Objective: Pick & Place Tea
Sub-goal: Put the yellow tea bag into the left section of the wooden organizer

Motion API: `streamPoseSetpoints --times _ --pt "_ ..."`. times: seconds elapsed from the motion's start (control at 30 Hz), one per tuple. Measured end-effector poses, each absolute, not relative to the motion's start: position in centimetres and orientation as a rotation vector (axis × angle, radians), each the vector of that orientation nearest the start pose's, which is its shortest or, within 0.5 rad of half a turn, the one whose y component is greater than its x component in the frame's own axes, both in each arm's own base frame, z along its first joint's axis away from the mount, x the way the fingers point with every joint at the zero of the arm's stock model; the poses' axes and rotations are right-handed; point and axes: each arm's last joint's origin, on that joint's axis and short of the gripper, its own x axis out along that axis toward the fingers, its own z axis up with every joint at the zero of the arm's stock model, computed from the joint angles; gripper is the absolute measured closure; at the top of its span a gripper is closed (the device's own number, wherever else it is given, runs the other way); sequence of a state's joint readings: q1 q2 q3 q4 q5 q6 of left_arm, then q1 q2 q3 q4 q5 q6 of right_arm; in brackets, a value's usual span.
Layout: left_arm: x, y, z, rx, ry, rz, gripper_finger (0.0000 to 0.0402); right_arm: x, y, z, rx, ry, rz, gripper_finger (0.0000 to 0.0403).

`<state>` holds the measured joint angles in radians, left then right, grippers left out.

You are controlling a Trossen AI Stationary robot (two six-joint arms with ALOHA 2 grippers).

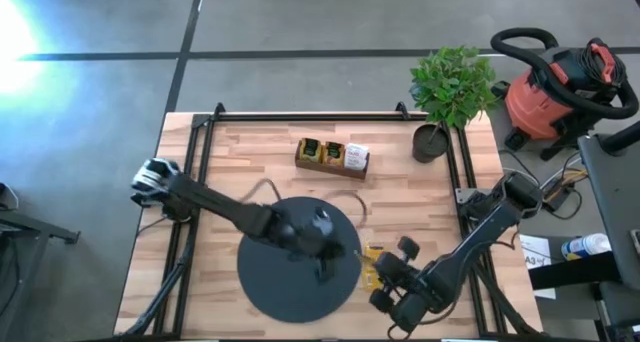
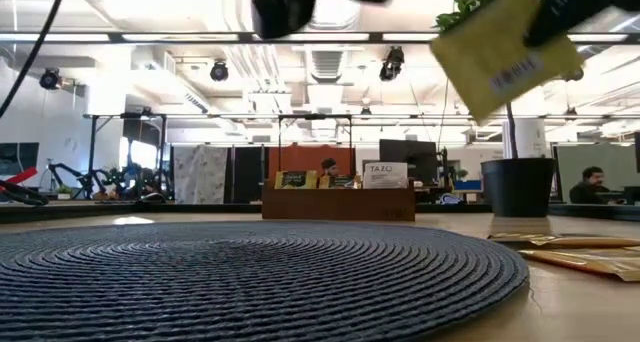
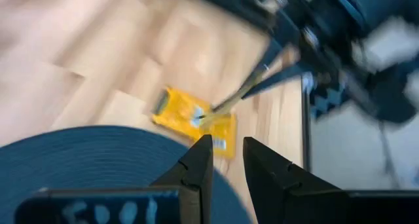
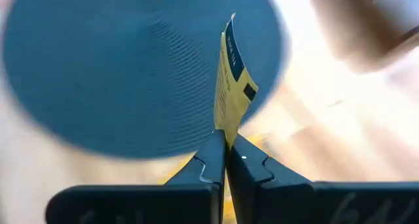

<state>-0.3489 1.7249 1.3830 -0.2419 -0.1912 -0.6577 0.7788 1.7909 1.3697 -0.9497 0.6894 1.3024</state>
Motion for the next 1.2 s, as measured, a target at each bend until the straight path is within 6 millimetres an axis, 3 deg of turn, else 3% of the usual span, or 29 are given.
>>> streamPoseSetpoints --times 0.17,0.33,0.43,0.67,0.83,1.0,1.2 --pt "34.5 -10.4 32.8 -0.699 0.483 0.147 0.0321 25.5 21.9 25.8 -0.047 0.769 -0.642 0.0394" --pt "32.7 -9.0 35.4 -0.863 0.33 0.206 0.0321 26.0 20.5 26.1 -0.258 0.811 -0.721 0.0394" --pt "32.1 -8.3 36.0 -0.983 0.258 0.232 0.0321 26.6 19.5 26.0 -0.326 0.832 -0.755 0.0394" --pt "32.2 -7.2 34.0 -1.207 0.251 0.326 0.0321 28.4 16.8 26.2 -0.364 0.865 -0.826 0.0394" --pt "32.4 -5.7 32.0 -1.299 0.247 0.41 0.0321 29.3 16.1 27.0 -0.387 0.859 -0.823 0.0394" --pt "32.6 -4.0 30.9 -1.302 0.246 0.42 0.0321 30.0 16.0 28.1 -0.423 0.9 -0.766 0.0394" --pt "32.8 -3.5 31.1 -1.165 0.262 0.341 0.0321 30.5 15.6 28.8 -0.434 0.939 -0.731 0.0394"
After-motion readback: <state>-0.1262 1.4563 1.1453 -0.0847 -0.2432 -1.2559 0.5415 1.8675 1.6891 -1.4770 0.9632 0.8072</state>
